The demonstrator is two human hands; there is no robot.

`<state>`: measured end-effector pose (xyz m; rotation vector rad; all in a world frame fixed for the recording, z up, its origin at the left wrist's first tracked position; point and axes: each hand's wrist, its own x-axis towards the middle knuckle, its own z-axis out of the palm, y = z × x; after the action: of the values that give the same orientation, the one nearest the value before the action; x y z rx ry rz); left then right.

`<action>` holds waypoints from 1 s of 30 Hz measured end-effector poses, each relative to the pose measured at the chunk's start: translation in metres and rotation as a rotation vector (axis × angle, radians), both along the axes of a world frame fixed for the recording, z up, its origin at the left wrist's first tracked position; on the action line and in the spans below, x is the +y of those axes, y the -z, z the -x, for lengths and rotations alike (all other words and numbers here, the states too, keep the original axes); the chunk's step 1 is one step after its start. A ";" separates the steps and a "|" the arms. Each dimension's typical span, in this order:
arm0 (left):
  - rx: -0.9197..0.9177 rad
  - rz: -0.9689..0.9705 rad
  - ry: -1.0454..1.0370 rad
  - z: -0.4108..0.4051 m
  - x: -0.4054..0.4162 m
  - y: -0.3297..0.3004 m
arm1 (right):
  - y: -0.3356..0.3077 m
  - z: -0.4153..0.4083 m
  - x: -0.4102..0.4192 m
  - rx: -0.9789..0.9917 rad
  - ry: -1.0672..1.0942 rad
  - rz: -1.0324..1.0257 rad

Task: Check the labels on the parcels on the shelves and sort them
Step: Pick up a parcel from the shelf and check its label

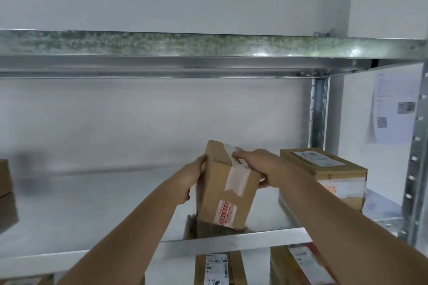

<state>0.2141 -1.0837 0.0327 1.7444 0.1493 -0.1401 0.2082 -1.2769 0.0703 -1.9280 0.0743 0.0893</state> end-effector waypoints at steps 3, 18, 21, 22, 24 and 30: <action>0.037 0.079 0.082 -0.005 0.006 -0.008 | 0.000 0.001 0.009 0.009 -0.034 0.015; 0.100 0.124 0.158 -0.020 0.024 0.001 | 0.013 -0.018 0.016 0.215 -0.169 -0.079; 0.101 0.116 0.156 -0.020 0.024 0.001 | 0.012 -0.018 0.016 0.206 -0.162 -0.064; 0.100 0.114 0.152 -0.021 0.024 0.001 | 0.012 -0.019 0.016 0.206 -0.158 -0.066; 0.097 0.111 0.155 -0.023 0.025 0.001 | 0.012 -0.019 0.017 0.210 -0.153 -0.075; 0.083 0.097 0.159 -0.028 0.025 0.003 | 0.010 -0.021 0.019 0.207 -0.157 -0.061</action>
<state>0.2418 -1.0587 0.0297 1.6537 0.0632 -0.3316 0.2293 -1.2581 0.0603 -1.8559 0.0572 0.3919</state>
